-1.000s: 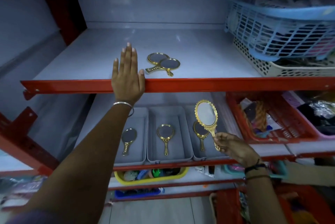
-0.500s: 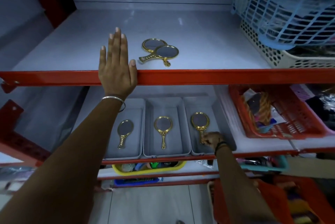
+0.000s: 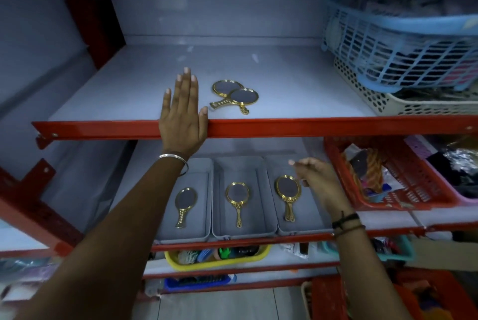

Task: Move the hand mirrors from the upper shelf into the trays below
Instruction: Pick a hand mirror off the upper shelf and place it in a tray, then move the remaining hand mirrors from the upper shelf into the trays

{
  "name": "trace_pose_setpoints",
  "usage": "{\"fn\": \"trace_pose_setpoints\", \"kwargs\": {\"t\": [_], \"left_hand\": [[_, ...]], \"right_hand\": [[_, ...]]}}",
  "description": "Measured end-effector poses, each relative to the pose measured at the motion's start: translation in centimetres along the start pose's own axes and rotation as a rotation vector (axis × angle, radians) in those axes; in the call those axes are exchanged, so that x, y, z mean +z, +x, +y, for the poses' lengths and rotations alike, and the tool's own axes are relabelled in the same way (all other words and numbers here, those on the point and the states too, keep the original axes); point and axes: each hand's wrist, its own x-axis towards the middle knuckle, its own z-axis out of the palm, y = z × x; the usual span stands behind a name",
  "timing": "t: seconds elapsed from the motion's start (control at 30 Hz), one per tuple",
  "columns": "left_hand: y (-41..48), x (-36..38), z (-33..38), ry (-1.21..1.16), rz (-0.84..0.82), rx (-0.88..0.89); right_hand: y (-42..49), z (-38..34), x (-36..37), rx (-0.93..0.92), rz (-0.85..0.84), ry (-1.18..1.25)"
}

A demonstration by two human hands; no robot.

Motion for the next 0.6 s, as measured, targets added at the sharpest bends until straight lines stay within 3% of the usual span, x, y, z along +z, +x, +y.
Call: {"fn": "trace_pose_setpoints", "kwargs": {"t": [0.13,0.27,0.47,0.6], "left_hand": [[-0.1,-1.2,-1.5,-0.005,-0.033,-0.013],[0.7,-2.3,-3.7,0.002,-0.079,-0.043],[0.9,-2.1,-5.7,0.022,-0.11,-0.045],[1.0,-1.8,-5.9,0.032,-0.107,-0.048]], "right_hand": [[-1.7,-8.8,1.9,-0.315,-0.125,0.062],[1.7,-12.2,6.3,-0.444,-0.001,-0.243],[5.8,-13.5,13.7,-0.283,0.195,-0.691],[6.7,-14.6,16.1,-0.193,0.173,-0.883]]}}
